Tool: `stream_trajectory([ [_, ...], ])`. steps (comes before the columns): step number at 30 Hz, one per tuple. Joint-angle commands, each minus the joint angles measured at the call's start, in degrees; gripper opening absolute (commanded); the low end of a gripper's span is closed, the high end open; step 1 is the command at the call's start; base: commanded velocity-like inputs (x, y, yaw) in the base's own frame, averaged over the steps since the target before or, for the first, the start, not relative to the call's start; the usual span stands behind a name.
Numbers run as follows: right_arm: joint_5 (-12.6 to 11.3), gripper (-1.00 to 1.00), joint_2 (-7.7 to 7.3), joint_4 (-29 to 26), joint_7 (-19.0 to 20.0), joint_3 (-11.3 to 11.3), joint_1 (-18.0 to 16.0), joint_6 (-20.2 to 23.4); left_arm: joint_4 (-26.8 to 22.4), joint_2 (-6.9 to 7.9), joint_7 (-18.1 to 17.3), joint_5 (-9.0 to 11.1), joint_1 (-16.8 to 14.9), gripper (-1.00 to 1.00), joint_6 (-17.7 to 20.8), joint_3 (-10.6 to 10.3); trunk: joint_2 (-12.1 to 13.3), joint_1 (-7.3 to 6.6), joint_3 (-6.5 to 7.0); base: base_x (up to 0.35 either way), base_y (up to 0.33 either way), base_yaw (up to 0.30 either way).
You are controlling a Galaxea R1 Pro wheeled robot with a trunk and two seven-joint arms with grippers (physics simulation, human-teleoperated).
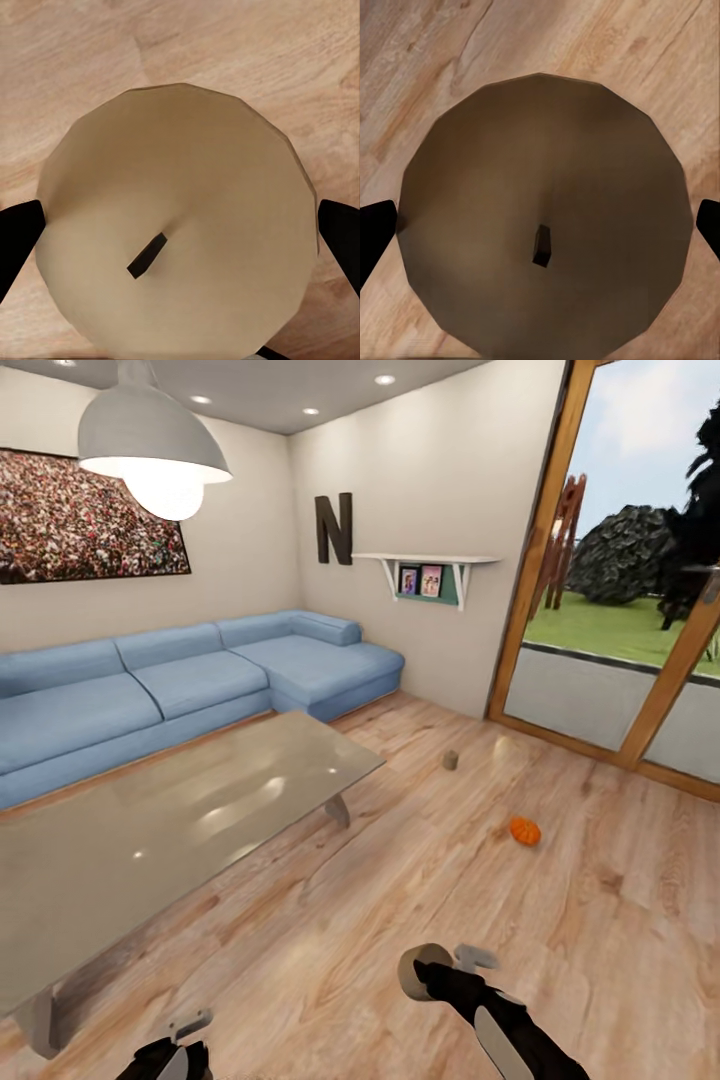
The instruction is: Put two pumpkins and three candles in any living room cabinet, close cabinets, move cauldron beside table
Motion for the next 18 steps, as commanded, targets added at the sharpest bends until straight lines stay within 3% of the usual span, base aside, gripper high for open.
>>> stream_trajectory([
  [1,-0.39,-1.0,-0.07,-0.13,-0.2,0.24,-0.01,0.16,-0.13,-0.01,0.32,0.33,-0.02,-1.0,0.28,-0.13,-0.03,0.0,-0.07,0.0,0.0,0.288],
  [18,-0.22,-1.0,0.01,1.76,-0.2,0.24,-0.05,-0.12,-0.13,-0.13,0.32,0.35,-0.02,-1.0,0.28,-0.17,-0.03,0.0,-0.44,0.0,0.0,0.289],
])
